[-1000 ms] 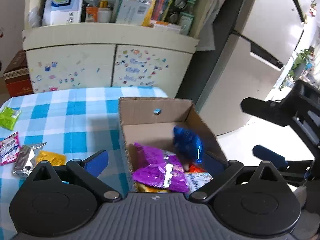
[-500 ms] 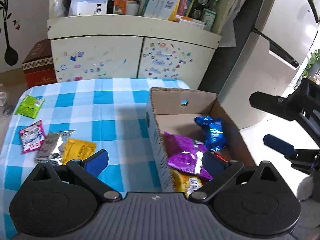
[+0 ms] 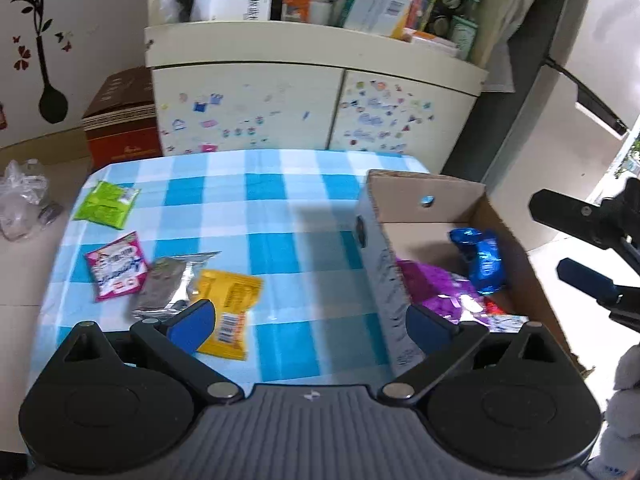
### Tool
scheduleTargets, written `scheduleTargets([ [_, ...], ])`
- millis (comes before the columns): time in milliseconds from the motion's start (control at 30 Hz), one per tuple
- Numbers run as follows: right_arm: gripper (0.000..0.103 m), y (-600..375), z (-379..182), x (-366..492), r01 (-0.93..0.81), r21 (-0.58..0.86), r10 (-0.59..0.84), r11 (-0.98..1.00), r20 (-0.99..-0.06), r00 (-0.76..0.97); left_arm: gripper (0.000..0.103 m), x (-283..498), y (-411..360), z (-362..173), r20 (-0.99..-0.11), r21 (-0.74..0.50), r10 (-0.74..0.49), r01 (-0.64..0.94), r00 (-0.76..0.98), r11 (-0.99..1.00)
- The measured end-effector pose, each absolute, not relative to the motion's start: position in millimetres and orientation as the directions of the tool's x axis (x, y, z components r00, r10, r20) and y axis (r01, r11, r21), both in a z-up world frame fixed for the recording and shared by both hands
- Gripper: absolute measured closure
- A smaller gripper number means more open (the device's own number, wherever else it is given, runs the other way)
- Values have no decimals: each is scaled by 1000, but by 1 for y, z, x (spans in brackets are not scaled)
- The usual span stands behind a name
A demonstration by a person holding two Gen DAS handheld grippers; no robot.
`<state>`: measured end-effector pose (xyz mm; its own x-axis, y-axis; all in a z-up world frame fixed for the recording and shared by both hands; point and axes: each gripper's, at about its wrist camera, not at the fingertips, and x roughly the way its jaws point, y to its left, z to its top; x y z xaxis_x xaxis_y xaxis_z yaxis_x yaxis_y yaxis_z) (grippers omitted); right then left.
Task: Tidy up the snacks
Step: 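Move both tools back from the box over the remaining snacks on the table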
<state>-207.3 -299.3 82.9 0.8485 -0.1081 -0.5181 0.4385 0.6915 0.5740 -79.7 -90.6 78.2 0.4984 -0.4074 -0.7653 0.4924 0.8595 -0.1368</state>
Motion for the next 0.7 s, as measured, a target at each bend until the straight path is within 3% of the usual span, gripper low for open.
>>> scheduleTargets([
  [333, 14, -279, 82, -193, 394, 517, -73, 759, -534, 842, 0, -50, -50, 69, -811, -94, -318, 427, 491, 899],
  [700, 14, -248, 82, -178, 299, 453, -11, 840, -537, 844, 0, -6, 8, 80, -802, -115, -292, 345, 522, 931],
])
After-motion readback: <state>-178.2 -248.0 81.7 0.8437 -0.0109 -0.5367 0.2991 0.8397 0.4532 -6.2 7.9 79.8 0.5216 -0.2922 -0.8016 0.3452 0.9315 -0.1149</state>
